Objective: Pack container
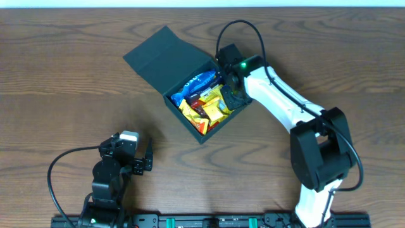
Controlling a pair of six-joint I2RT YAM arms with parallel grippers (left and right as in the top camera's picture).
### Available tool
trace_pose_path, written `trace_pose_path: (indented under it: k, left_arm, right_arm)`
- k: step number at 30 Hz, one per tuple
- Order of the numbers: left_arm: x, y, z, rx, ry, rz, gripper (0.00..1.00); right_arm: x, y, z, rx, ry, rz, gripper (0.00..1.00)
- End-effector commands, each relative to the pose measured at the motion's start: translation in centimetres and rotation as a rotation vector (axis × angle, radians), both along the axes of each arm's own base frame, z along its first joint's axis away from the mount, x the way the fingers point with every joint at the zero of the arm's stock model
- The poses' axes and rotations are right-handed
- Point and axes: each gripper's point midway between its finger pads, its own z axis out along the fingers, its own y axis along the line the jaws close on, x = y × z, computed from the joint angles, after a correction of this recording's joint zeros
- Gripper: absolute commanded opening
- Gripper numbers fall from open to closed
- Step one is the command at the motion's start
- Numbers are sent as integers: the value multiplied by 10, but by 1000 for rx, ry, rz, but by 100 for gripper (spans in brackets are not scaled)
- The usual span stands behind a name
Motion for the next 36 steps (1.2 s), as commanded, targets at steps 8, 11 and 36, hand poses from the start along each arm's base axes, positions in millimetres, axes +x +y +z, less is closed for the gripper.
trace_pose_path:
  k: [8, 11, 36]
  left_arm:
    - [-3, 3, -14, 19, 27, 9, 96]
    - [-3, 3, -14, 19, 27, 9, 95]
    - [-3, 3, -14, 19, 27, 9, 95]
  right_arm:
    - [-16, -25, 32, -34, -17, -62, 1]
    - [-31, -28, 26, -62, 32, -66, 1]
    - [1, 0, 31, 121, -113, 128, 1]
